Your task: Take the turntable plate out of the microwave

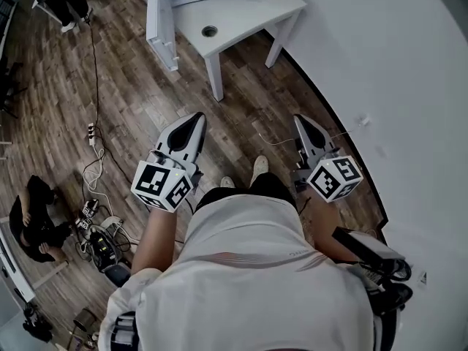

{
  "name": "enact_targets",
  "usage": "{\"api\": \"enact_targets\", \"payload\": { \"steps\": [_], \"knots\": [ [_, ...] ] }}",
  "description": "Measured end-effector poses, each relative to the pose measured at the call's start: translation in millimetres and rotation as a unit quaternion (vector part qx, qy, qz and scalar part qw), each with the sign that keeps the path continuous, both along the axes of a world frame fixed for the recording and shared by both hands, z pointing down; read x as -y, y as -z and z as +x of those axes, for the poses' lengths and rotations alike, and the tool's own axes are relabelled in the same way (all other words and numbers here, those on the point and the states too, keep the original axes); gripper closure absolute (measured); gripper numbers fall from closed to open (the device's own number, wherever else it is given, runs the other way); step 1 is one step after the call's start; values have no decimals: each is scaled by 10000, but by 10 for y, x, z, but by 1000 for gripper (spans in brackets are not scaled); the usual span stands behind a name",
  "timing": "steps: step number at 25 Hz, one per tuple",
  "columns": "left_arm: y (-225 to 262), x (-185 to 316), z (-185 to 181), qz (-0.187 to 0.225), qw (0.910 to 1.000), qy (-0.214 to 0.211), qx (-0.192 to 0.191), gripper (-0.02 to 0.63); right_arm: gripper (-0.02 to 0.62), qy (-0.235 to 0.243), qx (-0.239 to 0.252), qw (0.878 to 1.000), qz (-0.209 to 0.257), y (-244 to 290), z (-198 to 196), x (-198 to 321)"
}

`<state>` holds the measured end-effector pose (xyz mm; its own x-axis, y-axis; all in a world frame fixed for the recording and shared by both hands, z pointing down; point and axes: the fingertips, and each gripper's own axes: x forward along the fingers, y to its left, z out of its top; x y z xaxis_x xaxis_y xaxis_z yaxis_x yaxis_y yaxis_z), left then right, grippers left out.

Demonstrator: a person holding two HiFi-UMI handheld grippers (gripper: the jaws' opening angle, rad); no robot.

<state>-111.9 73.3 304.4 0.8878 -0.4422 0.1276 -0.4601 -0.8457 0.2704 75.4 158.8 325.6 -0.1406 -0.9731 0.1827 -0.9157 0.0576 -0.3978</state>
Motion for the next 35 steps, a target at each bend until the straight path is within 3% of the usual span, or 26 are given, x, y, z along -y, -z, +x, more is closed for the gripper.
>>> {"api": "enact_targets", "payload": {
  "steps": [10,21,27,35],
  "knots": [
    [107,595,613,125,9986,510,-9,597,594,626,62,9979,123,31,561,820],
    [178,1134,1319,111,9914,1303,113,597,594,1427,170,9895,149,62,1337,1678],
    [98,1371,1509,5,9888,1484,181,597,594,1700,293,9850,88,-23,1440,2023],
    [-64,1904,1461,-161,9859,1663,40,597,594,1906,236,9814,-30,-127,1319,2554]
  ]
}}
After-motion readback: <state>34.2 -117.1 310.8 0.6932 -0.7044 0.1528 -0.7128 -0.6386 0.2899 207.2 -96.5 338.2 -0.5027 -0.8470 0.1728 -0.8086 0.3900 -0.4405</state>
